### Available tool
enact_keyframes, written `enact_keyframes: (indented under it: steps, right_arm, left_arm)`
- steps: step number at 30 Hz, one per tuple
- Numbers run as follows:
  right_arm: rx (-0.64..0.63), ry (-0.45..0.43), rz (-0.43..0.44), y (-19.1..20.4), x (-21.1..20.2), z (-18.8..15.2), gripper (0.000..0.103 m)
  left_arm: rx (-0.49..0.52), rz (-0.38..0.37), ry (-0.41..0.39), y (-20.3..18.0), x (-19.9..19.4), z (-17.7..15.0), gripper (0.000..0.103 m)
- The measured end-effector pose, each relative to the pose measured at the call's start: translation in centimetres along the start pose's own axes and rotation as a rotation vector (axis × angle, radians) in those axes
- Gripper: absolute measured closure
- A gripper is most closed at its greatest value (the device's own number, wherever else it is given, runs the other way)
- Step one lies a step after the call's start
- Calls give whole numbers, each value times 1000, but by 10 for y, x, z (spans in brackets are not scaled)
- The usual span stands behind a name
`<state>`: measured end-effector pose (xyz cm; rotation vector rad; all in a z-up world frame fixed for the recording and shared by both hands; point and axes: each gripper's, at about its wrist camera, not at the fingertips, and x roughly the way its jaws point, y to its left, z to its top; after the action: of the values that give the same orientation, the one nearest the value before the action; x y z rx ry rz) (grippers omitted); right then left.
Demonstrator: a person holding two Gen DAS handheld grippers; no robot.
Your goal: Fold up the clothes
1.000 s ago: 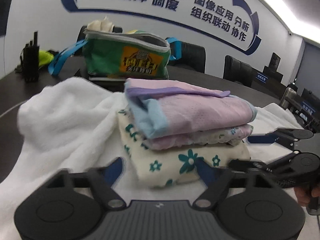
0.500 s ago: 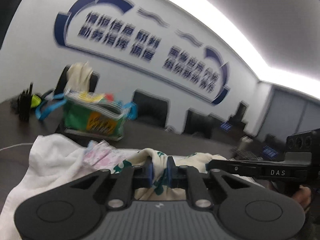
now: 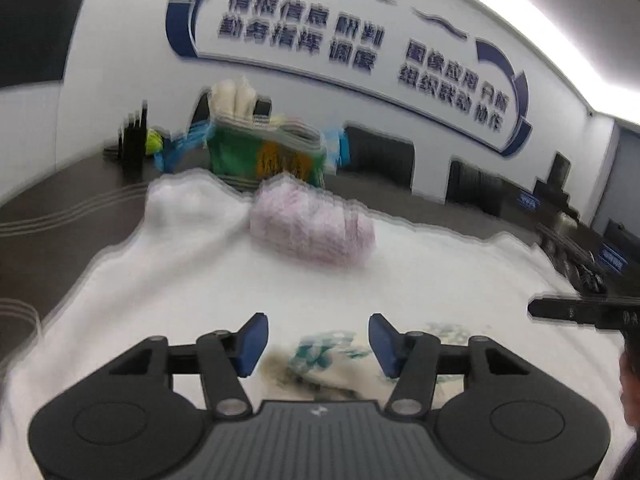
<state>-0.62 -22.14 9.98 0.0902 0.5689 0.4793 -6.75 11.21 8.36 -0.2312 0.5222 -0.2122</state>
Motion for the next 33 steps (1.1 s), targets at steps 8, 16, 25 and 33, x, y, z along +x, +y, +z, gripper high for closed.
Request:
enact_keyframes:
  steps: [8, 16, 25, 33]
  right_arm:
    - [-359, 3, 38, 33, -36, -96, 31]
    - [-378, 124, -19, 61, 29, -114, 101]
    - [-552, -492, -92, 132, -117, -5, 102]
    - [-663, -821, -167, 187, -223, 94, 102]
  left_arm:
    - [214, -58, -43, -50, -67, -84, 32]
    - [299, 132, 88, -66, -16, -89, 99]
    - [411, 152, -553, -111, -155, 36, 101]
    - [385, 128, -873, -153, -248, 110, 101]
